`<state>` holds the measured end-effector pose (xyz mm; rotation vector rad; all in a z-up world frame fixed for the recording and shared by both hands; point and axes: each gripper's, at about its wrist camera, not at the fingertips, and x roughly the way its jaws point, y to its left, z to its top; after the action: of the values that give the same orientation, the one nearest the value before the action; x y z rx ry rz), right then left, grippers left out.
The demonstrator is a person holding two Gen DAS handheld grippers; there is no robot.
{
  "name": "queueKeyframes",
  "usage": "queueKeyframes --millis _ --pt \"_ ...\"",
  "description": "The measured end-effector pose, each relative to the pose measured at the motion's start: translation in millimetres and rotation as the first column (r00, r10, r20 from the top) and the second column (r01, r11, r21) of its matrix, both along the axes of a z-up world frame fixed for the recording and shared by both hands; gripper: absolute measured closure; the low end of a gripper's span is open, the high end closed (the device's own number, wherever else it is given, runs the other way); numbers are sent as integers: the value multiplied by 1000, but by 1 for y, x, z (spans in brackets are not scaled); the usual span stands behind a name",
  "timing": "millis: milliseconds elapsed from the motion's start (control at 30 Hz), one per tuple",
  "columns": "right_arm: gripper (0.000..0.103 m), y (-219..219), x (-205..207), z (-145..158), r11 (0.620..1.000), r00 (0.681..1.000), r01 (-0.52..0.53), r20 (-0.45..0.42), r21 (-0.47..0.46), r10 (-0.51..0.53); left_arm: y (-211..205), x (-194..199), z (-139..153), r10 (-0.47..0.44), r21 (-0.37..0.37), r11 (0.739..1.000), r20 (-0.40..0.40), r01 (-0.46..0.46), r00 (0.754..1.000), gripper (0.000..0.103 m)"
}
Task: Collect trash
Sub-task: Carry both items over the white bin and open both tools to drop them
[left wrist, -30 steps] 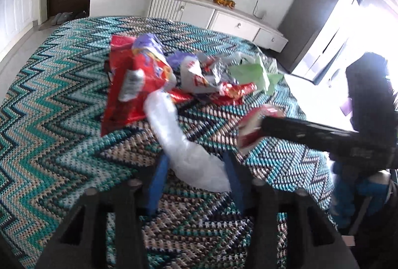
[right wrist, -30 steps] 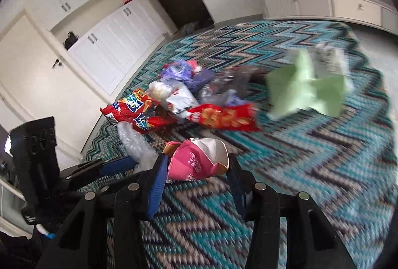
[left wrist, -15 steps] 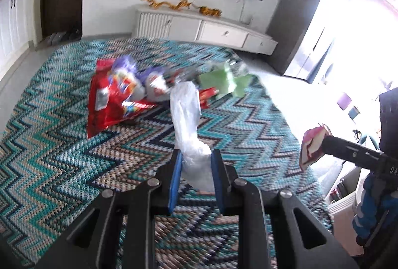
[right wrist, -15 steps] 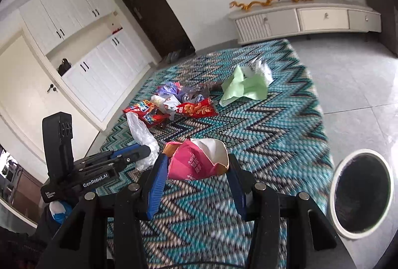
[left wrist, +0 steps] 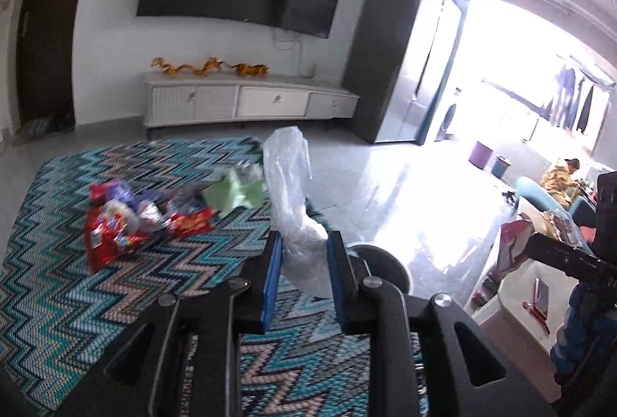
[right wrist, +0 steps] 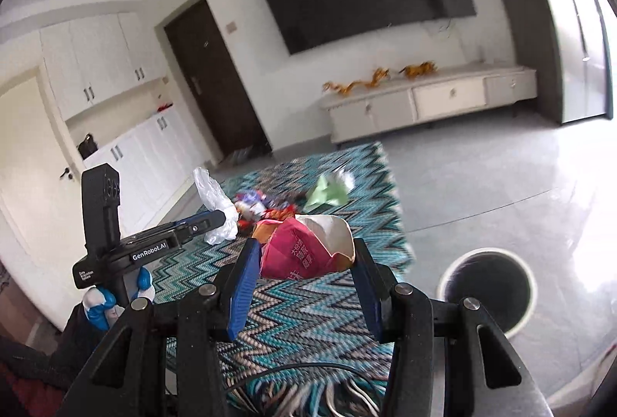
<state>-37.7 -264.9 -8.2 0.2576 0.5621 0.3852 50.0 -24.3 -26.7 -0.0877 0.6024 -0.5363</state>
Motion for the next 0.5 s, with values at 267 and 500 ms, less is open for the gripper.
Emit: queueKeyframes --millis 267,500 --pt "58 -53 -18 6 987 986 162 46 7 -163 -72 6 36 -135 22 991 49 134 990 81" --pt "58 -104 4 -13 957 958 288 14 -26 -288 -157 48 34 -238 88 967 -1 237 971 80"
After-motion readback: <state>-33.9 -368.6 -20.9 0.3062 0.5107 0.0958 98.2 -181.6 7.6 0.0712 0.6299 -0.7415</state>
